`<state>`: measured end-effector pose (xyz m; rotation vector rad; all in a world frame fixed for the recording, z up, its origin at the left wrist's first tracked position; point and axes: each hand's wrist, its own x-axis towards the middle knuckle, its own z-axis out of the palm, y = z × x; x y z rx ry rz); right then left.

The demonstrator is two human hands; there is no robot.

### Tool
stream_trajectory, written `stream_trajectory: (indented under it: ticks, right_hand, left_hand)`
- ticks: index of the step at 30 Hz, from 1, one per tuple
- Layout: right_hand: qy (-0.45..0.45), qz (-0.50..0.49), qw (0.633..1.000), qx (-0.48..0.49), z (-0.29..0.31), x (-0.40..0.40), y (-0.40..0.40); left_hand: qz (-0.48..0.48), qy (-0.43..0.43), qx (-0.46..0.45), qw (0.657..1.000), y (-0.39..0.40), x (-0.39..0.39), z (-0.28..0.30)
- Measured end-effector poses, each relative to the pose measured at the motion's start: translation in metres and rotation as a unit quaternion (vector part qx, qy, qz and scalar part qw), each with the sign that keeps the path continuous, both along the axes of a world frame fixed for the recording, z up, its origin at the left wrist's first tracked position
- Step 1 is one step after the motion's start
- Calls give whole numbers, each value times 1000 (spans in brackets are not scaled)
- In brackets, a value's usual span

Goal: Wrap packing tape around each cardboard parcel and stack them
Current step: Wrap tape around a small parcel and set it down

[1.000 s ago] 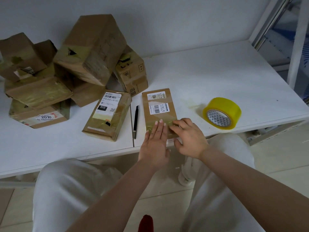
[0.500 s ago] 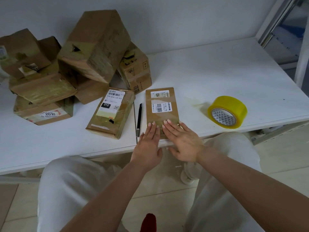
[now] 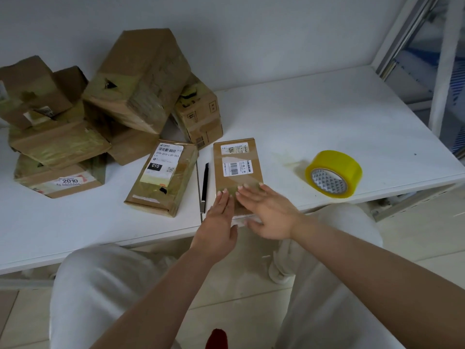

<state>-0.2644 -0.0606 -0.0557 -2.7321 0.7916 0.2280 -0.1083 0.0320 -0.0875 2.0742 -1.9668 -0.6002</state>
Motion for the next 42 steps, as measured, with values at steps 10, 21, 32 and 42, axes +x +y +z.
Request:
stream_trajectory:
  ticks: [10,21,32,42]
  right_hand:
    - [100,-357,921,-118,52,-39,-126]
    - [192,-385,896,105,42,-45,-137]
    - [87,-413,898,125,49,-76,-115]
    - [187,-414,877,160,56,-84,-98]
  left_hand:
    - [28,4,-74,997,-16,-1,6]
    - [20,18,-86,996,-16,0,10]
    - [34,47,-69,996,1,-11,22]
    - [18,68,-84,994,1,-32,30]
